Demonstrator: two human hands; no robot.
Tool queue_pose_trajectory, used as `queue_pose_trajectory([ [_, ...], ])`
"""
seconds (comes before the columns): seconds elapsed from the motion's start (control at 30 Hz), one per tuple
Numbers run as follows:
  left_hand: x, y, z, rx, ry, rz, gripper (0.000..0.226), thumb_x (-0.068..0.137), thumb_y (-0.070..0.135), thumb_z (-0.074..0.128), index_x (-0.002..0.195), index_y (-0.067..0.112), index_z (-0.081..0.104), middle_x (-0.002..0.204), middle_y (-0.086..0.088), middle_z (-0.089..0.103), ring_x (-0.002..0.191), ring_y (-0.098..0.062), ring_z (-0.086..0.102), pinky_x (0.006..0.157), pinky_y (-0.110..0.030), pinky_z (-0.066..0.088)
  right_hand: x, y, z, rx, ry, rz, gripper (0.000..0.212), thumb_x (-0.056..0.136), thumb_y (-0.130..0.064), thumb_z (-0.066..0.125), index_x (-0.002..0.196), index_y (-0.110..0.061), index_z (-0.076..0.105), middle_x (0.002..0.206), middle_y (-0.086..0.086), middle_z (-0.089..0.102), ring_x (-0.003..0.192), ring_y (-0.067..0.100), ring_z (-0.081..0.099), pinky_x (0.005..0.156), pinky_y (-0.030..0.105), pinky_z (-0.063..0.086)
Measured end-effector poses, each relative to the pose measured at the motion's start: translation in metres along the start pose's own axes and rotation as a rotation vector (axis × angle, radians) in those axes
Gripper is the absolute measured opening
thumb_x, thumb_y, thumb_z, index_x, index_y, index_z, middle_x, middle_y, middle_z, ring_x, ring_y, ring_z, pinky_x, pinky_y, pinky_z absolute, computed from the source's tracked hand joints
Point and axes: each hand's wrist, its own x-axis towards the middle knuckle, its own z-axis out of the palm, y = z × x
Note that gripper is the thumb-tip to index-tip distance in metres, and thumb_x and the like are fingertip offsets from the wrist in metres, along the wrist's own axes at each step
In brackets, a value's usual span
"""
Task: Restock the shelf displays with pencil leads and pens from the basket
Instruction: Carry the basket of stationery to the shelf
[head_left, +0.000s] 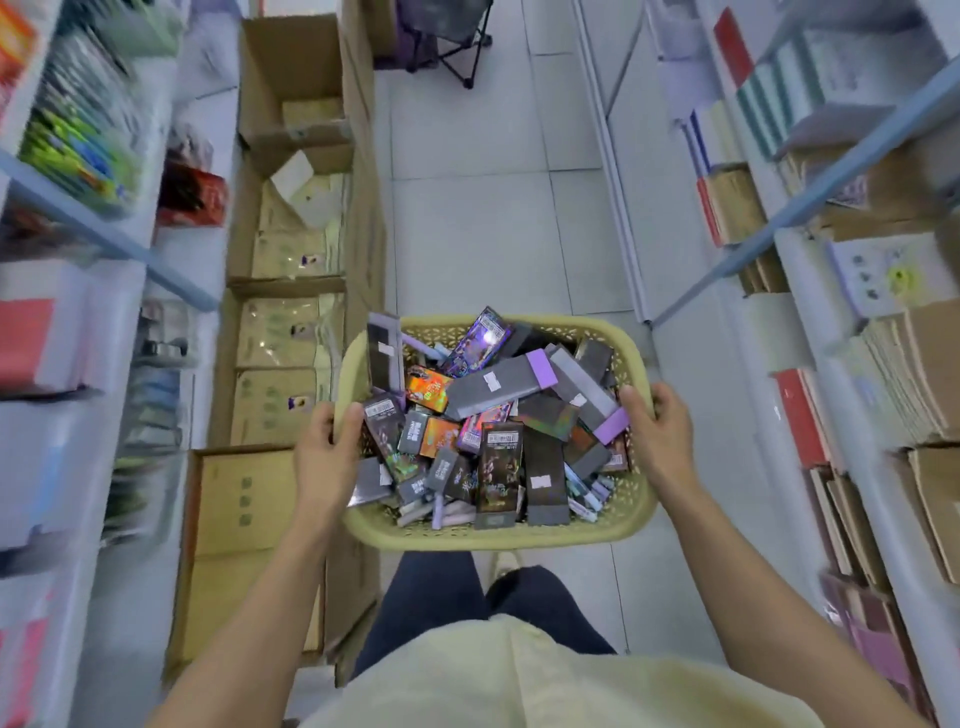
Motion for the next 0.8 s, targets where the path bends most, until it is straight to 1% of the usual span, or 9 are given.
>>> queue_pose_trajectory([
  [0.1, 0.074, 0.034, 0.009, -0.018, -0.056, 0.013, 0.022, 0.1, 0.034, 0.051, 0.085, 0.017, 0.053, 0.069, 0.002, 0.046, 0.054, 0.0, 0.039, 0.055, -0.019, 0.033, 0.059, -0.032, 0.028, 0.048, 0.026, 0.019, 0.028, 0.095, -0.029, 0.058, 0.091, -0.001, 0.058, 0.084, 0.017, 0.062, 0.075, 0.02, 0.054, 0.069, 0.037, 0.046],
  [0.17, 0.124, 0.061, 0.015, -0.024, -0.081, 0.011, 0.016, 0.1, 0.034, 0.051, 0.088, 0.025, 0.054, 0.073, 0.005, 0.05, 0.056, 0.004, 0.044, 0.055, -0.013, 0.036, 0.096, -0.057, 0.044, 0.089, 0.041, 0.046, 0.024, 0.095, -0.03, 0.059, 0.093, -0.007, 0.059, 0.086, 0.013, 0.063, 0.078, 0.02, 0.057, 0.071, 0.037, 0.047],
  [0.33, 0.242, 0.124, 0.035, 0.029, -0.101, 0.033, 0.021, 0.1, 0.032, 0.051, 0.087, 0.015, 0.055, 0.071, 0.005, 0.048, 0.059, -0.001, 0.04, 0.054, -0.017, 0.032, 0.189, -0.118, 0.071, 0.118, 0.082, 0.068, 0.016, 0.094, -0.031, 0.059, 0.081, -0.022, 0.056, 0.076, -0.002, 0.06, 0.072, 0.014, 0.056, 0.067, 0.032, 0.045],
  [0.4, 0.288, 0.146, 0.048, 0.023, -0.128, 0.041, 0.029, 0.1, 0.033, 0.051, 0.095, 0.005, 0.056, 0.075, -0.001, 0.049, 0.065, -0.007, 0.042, 0.06, -0.024, 0.034, 0.232, -0.139, 0.08, 0.115, 0.084, 0.078, 0.018, 0.095, -0.032, 0.058, 0.079, -0.024, 0.054, 0.074, -0.004, 0.058, 0.069, 0.01, 0.055, 0.065, 0.031, 0.044],
  [0.47, 0.335, 0.167, 0.063, 0.018, -0.156, 0.039, 0.036, 0.1, 0.034, 0.05, 0.101, -0.002, 0.053, 0.085, -0.009, 0.051, 0.076, -0.014, 0.045, 0.067, -0.032, 0.036, 0.276, -0.16, 0.088, 0.126, 0.067, 0.077, 0.025, 0.095, -0.032, 0.057, 0.073, -0.027, 0.048, 0.068, -0.007, 0.051, 0.06, 0.003, 0.048, 0.059, 0.027, 0.038],
  [0.53, 0.383, 0.189, 0.082, 0.015, -0.161, 0.04, 0.037, 0.1, 0.036, 0.05, 0.1, -0.001, 0.053, 0.087, -0.01, 0.052, 0.077, -0.015, 0.045, 0.068, -0.034, 0.036, 0.325, -0.18, 0.095, 0.126, 0.048, 0.072, 0.029, 0.096, -0.031, 0.056, 0.07, -0.029, 0.044, 0.065, -0.01, 0.047, 0.054, -0.002, 0.044, 0.056, 0.023, 0.034],
  [0.63, 0.449, 0.229, 0.111, 0.023, -0.143, 0.05, 0.037, 0.099, 0.037, 0.051, 0.096, 0.0, 0.054, 0.083, -0.01, 0.052, 0.076, -0.015, 0.045, 0.066, -0.033, 0.035, 0.401, -0.22, 0.098, 0.106, 0.049, 0.057, 0.029, 0.097, -0.029, 0.056, 0.07, -0.028, 0.044, 0.066, -0.009, 0.047, 0.052, -0.007, 0.046, 0.052, 0.015, 0.035],
  [0.7, 0.488, 0.259, 0.13, 0.004, -0.127, 0.043, 0.031, 0.099, 0.037, 0.052, 0.093, 0.006, 0.056, 0.084, -0.006, 0.054, 0.076, -0.013, 0.047, 0.066, -0.032, 0.037, 0.452, -0.248, 0.099, 0.091, 0.066, 0.045, 0.031, 0.097, -0.027, 0.056, 0.069, -0.026, 0.043, 0.065, -0.008, 0.045, 0.053, -0.002, 0.044, 0.05, 0.013, 0.034],
  [0.8, 0.548, 0.305, 0.154, -0.004, -0.142, 0.056, 0.027, 0.099, 0.038, 0.052, 0.087, 0.013, 0.053, 0.079, -0.006, 0.051, 0.07, -0.012, 0.045, 0.064, -0.033, 0.036, 0.523, -0.286, 0.1, 0.049, 0.092, 0.03, 0.037, 0.096, -0.027, 0.057, 0.067, -0.023, 0.036, 0.064, -0.007, 0.038, 0.055, 0.007, 0.035, 0.05, 0.018, 0.029],
])
